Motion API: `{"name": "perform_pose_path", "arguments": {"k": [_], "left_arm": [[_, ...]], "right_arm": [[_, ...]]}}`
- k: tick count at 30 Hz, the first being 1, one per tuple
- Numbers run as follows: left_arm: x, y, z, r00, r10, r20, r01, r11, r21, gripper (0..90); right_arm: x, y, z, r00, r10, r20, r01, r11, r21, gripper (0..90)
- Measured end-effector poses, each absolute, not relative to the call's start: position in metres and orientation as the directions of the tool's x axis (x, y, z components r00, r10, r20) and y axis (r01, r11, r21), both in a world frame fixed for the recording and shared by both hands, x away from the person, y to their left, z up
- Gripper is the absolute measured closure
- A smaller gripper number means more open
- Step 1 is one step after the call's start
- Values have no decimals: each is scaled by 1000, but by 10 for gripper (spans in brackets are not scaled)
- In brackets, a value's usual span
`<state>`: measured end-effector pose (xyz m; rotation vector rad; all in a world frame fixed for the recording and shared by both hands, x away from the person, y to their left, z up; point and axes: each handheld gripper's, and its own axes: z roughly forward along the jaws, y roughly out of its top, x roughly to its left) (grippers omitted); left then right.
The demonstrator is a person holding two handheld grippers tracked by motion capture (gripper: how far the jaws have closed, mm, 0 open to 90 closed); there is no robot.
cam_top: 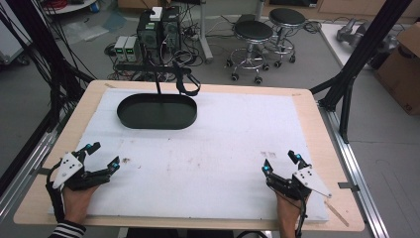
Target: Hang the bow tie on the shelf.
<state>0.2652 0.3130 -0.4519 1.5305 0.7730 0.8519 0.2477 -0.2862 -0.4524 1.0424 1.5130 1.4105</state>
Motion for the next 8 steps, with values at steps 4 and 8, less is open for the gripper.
{"name": "perform_pose_path", "arguments": {"k": [4,8], "left_arm": [[265,313,-452,515,852,89,16,-113,993,161],[266,313,-452,516,853,85,19,-111,994,160]], "right_arm": [[247,-286,-453,-339,941,-18,43,35,998,114],[246,-286,-453,-337,941,-14,39,28,999,114]]}}
